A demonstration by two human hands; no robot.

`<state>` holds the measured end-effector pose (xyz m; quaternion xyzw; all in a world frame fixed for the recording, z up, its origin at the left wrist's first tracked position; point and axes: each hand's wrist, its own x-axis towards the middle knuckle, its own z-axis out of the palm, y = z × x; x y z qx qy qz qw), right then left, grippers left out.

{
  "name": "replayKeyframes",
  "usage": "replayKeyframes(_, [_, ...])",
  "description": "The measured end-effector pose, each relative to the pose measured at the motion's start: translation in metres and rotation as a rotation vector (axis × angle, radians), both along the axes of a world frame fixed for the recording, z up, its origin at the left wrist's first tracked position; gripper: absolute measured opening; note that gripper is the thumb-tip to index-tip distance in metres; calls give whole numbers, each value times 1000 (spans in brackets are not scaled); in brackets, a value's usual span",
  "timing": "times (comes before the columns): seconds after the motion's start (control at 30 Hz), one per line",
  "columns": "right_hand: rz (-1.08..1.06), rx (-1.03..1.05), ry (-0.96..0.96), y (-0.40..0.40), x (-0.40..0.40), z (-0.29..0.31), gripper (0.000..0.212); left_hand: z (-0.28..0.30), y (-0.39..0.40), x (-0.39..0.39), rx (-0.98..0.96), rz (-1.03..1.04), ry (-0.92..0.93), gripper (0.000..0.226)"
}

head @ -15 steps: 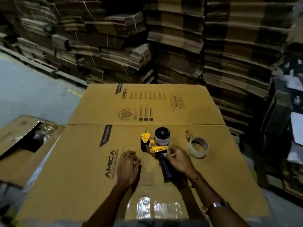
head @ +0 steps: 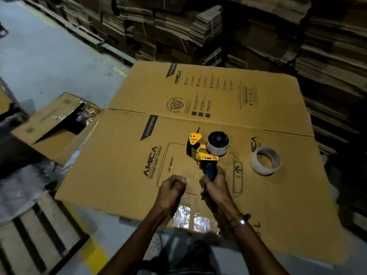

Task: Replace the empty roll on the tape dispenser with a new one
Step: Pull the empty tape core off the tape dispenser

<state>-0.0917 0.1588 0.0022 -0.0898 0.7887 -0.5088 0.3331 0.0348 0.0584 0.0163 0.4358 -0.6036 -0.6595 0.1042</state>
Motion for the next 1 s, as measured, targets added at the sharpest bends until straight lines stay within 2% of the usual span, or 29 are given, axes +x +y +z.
replayKeyframes(0.07, [-36, -28, -61, 2, 21, -5, 41, 7, 0, -1, 157, 38, 31, 8])
replayKeyframes(0.17, [-94, -99, -143, 3, 57, -8, 49, 15, 1, 0, 247, -33, 21, 16])
replayKeyframes(0.33, [-113, -108, -106, -11, 115, -13, 59, 6, -11, 18, 226, -167, -80, 34])
replayKeyframes(0.5, [12, -60, -100, -23, 165, -2, 55, -9, -47, 54, -93, -408, -258, 35])
replayKeyframes(0.6, [74, 11, 53, -27, 168, -6, 37, -10, -72, 61, -268, -539, -309, 28])
replayKeyframes(0.73, [-112, 26, 213, -22, 151, 1, 18, -14, -97, 63, -618, -673, -342, 33])
replayKeyframes(0.77, [-156, 63, 304, -21, 143, 4, 15, -14, -100, 63, -736, -685, -345, 34])
replayKeyframes(0.8, [-184, 124, 422, -20, 133, 7, 18, -14, -103, 64, -848, -694, -367, 36])
replayKeyframes(0.87, [-186, 215, 577, -16, 111, 7, 47, -14, -107, 63, -1001, -684, -427, 40])
replayKeyframes(1.0, [-10, 223, 492, -15, 89, 6, 96, -22, -107, 62, -1109, -642, -351, 39])
